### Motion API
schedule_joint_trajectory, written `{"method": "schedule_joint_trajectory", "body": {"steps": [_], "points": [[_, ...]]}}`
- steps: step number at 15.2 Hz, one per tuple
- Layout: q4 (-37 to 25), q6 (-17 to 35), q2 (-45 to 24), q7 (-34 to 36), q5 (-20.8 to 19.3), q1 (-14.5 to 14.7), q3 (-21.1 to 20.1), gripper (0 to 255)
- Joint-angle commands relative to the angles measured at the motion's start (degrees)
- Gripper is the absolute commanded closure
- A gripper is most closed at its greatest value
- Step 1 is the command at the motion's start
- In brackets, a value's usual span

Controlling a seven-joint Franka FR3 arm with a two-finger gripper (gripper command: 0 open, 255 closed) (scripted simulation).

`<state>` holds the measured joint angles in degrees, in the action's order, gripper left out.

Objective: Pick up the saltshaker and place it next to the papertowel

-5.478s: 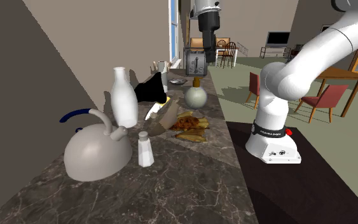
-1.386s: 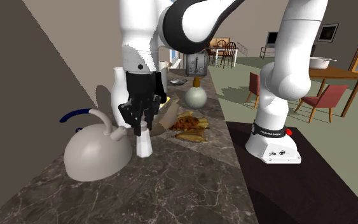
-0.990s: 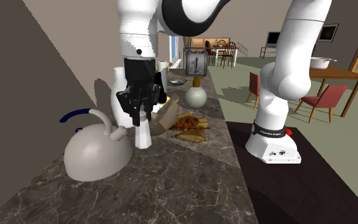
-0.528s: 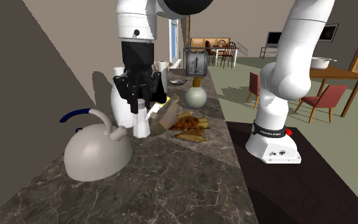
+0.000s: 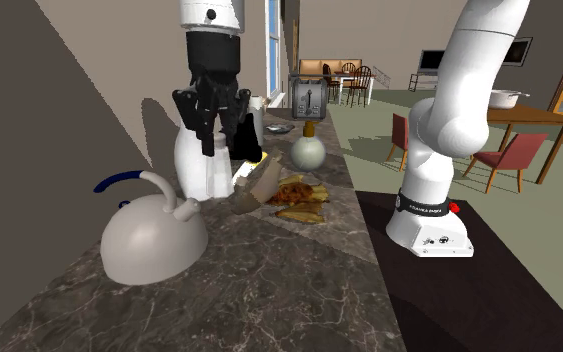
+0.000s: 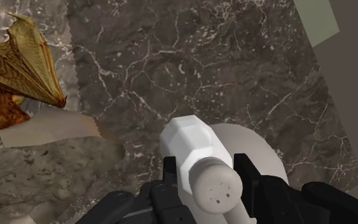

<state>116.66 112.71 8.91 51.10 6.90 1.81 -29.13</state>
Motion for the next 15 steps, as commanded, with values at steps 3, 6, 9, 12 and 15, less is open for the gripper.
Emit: {"method": "schedule_joint_trajectory", "body": {"steps": [3,6,9,12,15], "points": [[-2.6,-3.2,0.6,-0.1,0.1,-0.1,0.3,255],[-4.8,-5.5,0.7,0.0,0.1,-0.2,0.4,255],[-7.1,-7.8,0.7,0.1,0.0,-0.2,0.5,255],[-9.5,-10.1,0.6,0.3,-0.1,-0.3,0.6,255],[-12.1,-12.4,0.4,0.5,-0.3,-0.4,0.7,255]]}}
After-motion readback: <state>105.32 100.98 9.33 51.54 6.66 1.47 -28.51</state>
